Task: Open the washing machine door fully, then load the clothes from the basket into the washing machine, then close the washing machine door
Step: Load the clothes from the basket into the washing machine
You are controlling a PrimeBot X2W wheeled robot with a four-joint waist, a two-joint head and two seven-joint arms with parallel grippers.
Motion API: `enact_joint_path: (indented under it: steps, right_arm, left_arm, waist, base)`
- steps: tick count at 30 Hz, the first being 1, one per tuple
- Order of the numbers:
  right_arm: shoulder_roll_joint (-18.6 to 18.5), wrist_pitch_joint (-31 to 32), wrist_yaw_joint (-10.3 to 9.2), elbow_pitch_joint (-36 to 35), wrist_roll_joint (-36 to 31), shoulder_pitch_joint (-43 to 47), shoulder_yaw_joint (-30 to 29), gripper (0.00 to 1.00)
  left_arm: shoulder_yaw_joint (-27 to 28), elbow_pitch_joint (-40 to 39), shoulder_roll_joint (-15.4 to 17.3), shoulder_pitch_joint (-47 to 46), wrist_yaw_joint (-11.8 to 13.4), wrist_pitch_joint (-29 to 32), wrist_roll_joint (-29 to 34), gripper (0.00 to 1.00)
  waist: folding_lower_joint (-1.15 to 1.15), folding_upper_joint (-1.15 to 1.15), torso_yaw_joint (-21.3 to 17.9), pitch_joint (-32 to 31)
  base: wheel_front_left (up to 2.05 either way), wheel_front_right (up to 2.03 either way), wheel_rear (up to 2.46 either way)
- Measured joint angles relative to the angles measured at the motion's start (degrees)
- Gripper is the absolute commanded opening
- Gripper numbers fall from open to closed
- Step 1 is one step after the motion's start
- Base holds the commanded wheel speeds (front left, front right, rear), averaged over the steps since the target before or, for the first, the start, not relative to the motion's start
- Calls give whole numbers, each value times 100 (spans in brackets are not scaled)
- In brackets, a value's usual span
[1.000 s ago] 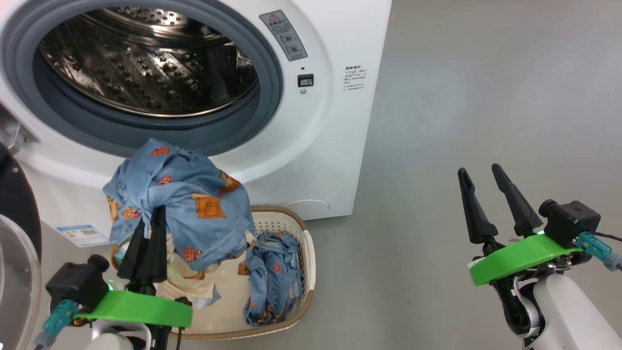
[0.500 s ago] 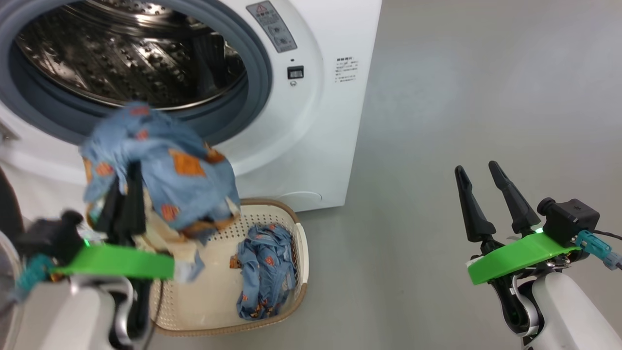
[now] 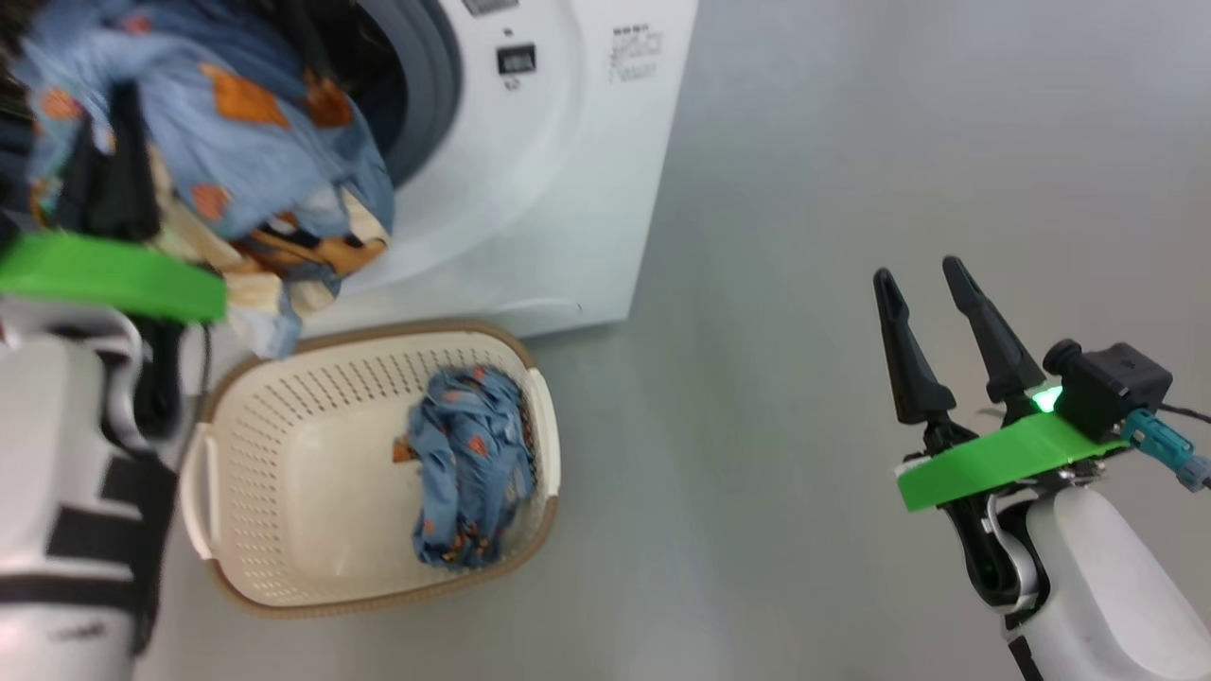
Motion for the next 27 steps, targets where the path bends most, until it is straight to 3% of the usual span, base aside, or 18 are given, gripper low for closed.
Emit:
enact_joint_path:
  steps: [7,14,23,27]
  right_arm:
    - [151,0,0,-166,-103,-110,-13,100]
    - [279,0,0,-367,-156,-294,-55,100]
    - [334,0,1,-506,-203,-302,-71,100]
    - [354,0,0,-547,-203,-389,-67,100]
  left_arm:
    - [119,1304,176,-1227,-152,-44,8,0]
    - [298,2002,447,-2178,-229,-79,122,0]
    - [712,1833,517,-2918,-104,-93,644,0]
    - [1333,985,513,-3092,69,-96,991,0]
  waist:
    - [0,0,-243,638]
    - [0,0,-551,1267]
    - [0,0,-878,1860]
    - [0,0,-957,2032]
  base:
    - [0,0,0]
    - [0,0,0]
    - [0,0,0]
    - [0,0,0]
